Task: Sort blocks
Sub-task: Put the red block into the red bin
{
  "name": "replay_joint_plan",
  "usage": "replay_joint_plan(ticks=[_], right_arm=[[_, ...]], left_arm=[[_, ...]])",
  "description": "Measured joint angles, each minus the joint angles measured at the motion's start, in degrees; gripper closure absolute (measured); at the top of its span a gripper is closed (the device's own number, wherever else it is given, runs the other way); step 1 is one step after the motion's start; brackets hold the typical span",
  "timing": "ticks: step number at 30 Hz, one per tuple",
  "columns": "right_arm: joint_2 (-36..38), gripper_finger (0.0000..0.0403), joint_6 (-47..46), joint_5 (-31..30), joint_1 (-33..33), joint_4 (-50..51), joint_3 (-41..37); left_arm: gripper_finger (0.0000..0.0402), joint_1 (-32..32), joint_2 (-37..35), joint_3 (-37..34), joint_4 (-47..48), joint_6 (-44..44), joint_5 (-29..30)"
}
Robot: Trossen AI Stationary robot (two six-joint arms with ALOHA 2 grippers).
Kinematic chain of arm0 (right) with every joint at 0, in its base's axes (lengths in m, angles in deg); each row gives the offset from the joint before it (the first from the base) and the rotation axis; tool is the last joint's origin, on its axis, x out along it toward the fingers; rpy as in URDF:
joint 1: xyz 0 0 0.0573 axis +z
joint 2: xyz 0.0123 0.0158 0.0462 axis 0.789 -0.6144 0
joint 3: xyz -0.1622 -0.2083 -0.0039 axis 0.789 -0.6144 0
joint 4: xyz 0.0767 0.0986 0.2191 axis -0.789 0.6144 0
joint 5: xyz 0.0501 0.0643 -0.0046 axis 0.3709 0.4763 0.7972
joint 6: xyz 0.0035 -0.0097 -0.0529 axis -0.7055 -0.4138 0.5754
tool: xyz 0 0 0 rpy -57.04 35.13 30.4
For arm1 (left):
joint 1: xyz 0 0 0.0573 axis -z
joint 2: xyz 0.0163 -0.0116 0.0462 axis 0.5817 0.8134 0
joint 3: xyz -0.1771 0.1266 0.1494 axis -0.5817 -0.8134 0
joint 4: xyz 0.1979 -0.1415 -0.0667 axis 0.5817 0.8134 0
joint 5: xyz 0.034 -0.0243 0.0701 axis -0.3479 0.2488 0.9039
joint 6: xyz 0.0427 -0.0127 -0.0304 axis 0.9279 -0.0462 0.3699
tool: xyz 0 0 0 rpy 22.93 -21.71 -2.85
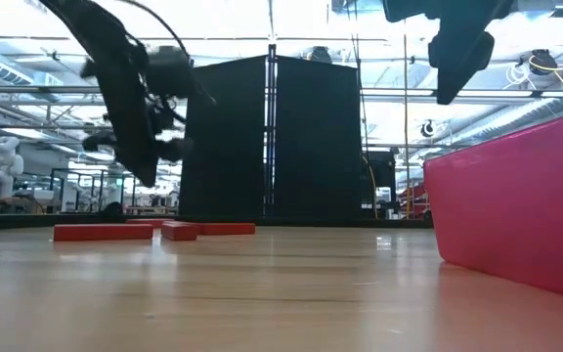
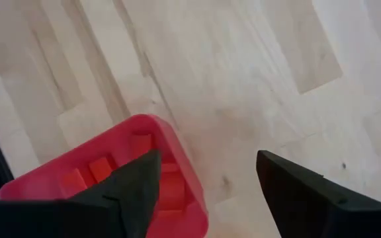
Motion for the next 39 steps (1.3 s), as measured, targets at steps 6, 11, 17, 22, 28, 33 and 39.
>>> replay_joint_plan(ticks=[6,11,17,22,28,33,39], right_arm=[[0.0,0.0175,0.82,0.04,-0.29,0.76,0.0],[0.0,0.0186,2.27,0.09,-0.29,1.91,0.0],[0.0,0.0191,1.73,0.12,-0.32,2.92,0.0],[0.0,0.0191,0.72,0.11,-0.31,2.71,0.0],[0.0,0.0191,2.03,-0.11,-0.45,1.53,0.0],[0.0,0.0191,2.25,-0.44,-1.47,-1.34,0.0],[-0.02,0.0191,4.59,-0.54,-2.89,-5.64,-0.02]], left_arm=[[0.04,-5.1,8.53,0.0,-3.26,0.02,0.31],[0.04,-8.66,14.86,-0.02,-7.93,1.31,0.55],[0.0401,-9.53,19.84,0.42,-15.54,7.36,-9.95],[0.0401,-4.92,19.23,0.35,-14.96,7.58,-16.07],[0.0401,1.3,18.45,0.28,-14.75,4.27,-23.04],[0.0401,7.38,18.6,1.23,-15.03,0.04,-27.39],[0.0401,13.34,18.83,1.7,-22.52,-1.55,-36.83]])
